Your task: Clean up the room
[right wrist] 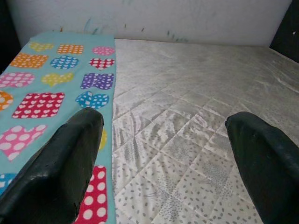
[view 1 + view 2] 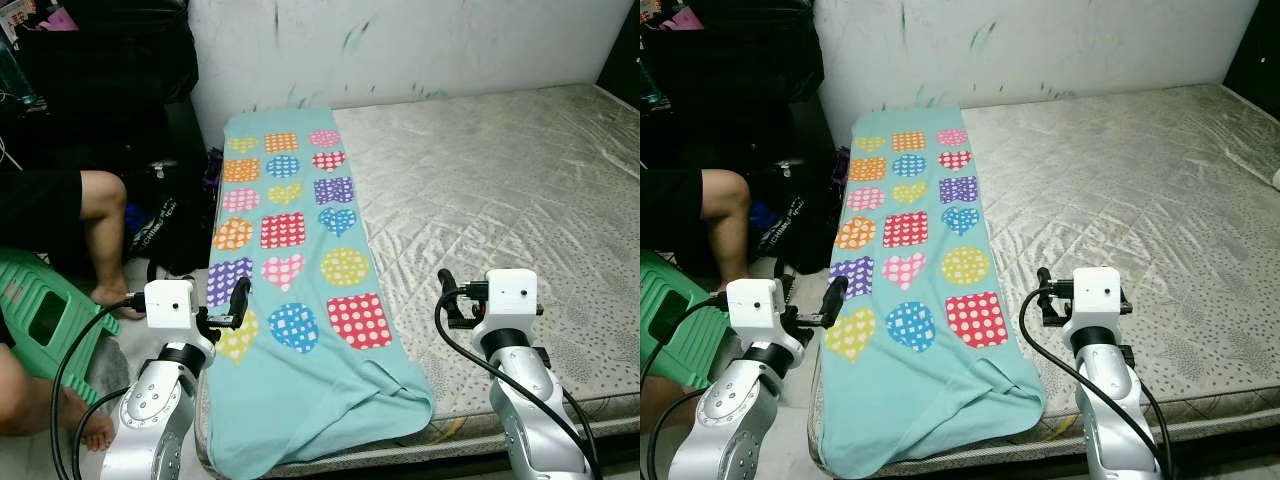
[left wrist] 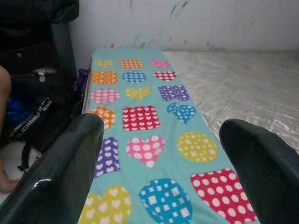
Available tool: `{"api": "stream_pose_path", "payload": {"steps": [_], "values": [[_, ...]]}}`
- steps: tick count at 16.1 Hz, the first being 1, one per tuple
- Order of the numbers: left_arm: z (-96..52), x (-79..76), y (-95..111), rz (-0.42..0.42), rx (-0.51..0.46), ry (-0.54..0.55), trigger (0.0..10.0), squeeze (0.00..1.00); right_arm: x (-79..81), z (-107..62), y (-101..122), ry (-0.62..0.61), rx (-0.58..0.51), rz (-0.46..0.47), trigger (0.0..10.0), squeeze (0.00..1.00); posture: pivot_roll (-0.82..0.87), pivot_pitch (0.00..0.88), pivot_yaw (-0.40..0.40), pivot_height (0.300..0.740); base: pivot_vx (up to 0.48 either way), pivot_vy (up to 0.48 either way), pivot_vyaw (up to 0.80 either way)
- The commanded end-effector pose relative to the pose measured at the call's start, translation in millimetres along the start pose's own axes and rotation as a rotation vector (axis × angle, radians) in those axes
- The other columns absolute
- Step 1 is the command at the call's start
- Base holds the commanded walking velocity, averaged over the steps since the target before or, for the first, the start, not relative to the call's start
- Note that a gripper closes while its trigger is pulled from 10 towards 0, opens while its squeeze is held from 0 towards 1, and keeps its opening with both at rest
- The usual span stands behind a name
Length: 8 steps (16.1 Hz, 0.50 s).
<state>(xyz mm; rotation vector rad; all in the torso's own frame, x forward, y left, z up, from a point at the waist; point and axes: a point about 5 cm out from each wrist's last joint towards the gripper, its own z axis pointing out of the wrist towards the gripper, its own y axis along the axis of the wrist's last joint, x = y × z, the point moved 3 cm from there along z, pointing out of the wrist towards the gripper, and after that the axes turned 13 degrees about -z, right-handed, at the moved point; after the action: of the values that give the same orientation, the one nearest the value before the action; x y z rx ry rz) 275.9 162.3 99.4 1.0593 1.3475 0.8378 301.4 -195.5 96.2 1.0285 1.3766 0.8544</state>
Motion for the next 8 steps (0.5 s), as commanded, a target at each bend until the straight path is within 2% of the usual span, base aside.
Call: {"api": "stream_pose_path", "payload": {"steps": [1, 8], "values": [[-1.8, 2.8, 2.8, 0.019, -0.011, 0.014, 10.0, 0.00, 6.2, -1.5, 2.1, 0.026, -0.012, 0.005, 10.0, 0.00, -0.12, 0.000, 0.060, 0.740, 0.000, 0.000, 0.00], [-2.2, 3.2, 2.1, 0.029, -0.005, 0.014, 10.0, 0.00, 12.2, -3.1, 0.8, 0.051, -0.011, 0.000, 10.0, 0.00, -0.12, 0.000, 0.061, 0.740, 0.000, 0.000, 0.00]]}}
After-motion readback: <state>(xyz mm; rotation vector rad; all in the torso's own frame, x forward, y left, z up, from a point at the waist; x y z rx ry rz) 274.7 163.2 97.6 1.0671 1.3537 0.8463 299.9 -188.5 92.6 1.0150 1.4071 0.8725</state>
